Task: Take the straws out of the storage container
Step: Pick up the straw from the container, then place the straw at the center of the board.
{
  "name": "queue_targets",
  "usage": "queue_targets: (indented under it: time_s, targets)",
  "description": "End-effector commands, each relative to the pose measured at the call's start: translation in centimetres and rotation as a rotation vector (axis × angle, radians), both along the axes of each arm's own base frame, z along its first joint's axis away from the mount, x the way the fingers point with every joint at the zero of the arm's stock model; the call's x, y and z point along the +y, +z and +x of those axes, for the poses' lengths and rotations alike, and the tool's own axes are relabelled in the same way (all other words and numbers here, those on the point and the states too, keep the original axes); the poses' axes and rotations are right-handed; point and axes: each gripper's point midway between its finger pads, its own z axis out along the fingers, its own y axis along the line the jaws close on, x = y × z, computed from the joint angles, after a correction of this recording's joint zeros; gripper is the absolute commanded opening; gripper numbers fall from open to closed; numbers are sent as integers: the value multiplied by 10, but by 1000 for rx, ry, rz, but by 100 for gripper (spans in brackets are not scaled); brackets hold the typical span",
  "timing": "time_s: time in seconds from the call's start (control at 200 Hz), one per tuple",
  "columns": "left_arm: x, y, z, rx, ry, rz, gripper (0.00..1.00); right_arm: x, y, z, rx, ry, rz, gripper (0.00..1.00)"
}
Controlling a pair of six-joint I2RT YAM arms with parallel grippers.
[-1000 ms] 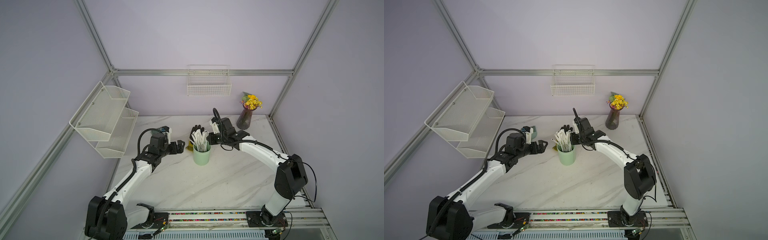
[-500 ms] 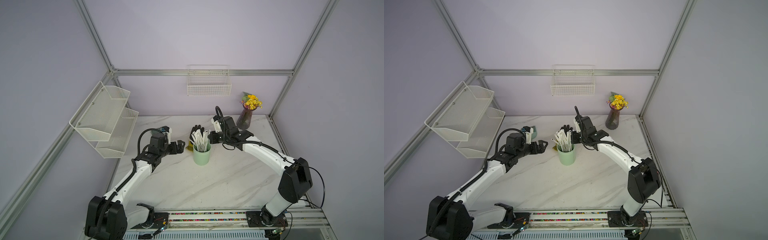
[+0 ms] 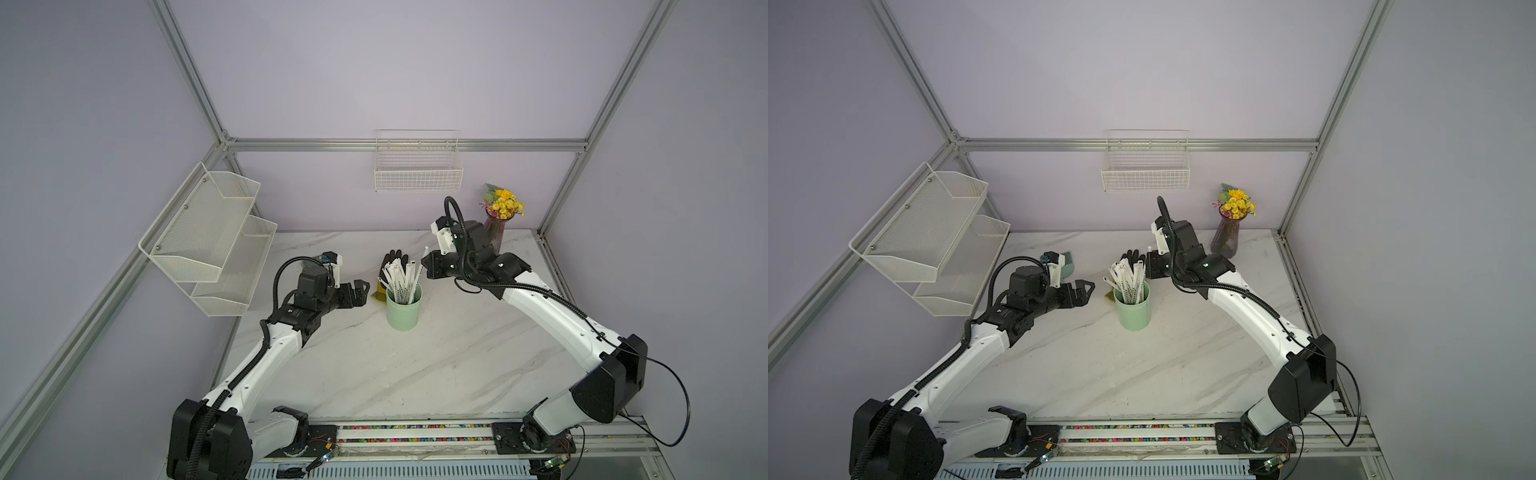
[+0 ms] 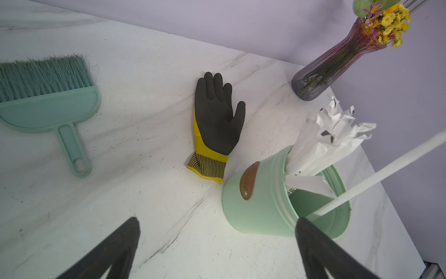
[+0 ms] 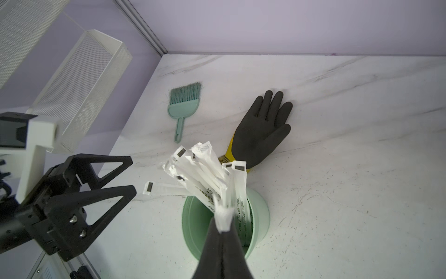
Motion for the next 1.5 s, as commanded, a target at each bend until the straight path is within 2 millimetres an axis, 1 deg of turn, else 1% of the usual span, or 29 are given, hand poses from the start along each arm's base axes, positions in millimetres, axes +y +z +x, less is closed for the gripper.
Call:
queue_targets:
  time_s: [0.0,0.075,0.135,0.18,0.295,0.39,0.43,0.5,0.56,0.62,0.745,0.795,0.865,0.94,1.015,1.085,1.26,1.495]
  targets:
    - [-2,33,5,-90,-9,-1,100,-11,45,-14,-76,-4,14,0]
    - [-2,35,5,-95,-11,-2,100,-17,66,-20,-110,-9,26,0]
    - [-2,36,5,-99,-12,-2,100,-22,79,-25,-127,-16,24,0]
    - [-2,38,5,-102,-12,-3,100,-26,85,-28,-129,-19,9,0]
    - [-2,41,4,-110,-13,0,100,-43,88,-30,-105,-52,-73,0]
    - [-1,41,3,-108,-15,3,100,-63,78,-27,-47,-89,-140,0]
    - [-1,41,3,-108,-14,6,100,-72,70,-24,-5,-102,-162,0]
    - [-1,40,2,-102,-15,8,100,-85,49,-20,90,-110,-190,0]
    - [-2,38,2,-93,-18,9,100,-94,23,-16,177,-114,-217,0]
    - [-2,37,2,-89,-21,8,100,-99,-8,-11,270,-111,-225,0]
    - [-4,35,2,-77,-30,6,100,-110,-85,-3,480,-111,-284,0]
    - [-4,34,2,-74,-32,7,100,-112,-112,-1,549,-106,-303,0]
    - [-5,32,2,-67,-36,8,100,-111,-143,3,628,-88,-316,0]
    - [-6,29,3,-58,-39,9,100,-111,-168,8,692,-79,-327,0]
    - [-6,26,4,-49,-43,10,100,-109,-186,12,738,-65,-322,0]
    - [-7,23,4,-41,-47,10,100,-108,-196,17,766,-60,-318,0]
    - [-9,20,6,-30,-51,8,100,-107,-215,21,811,-51,-323,0]
    - [-11,15,6,-15,-61,4,100,-105,-236,17,846,-27,-327,0]
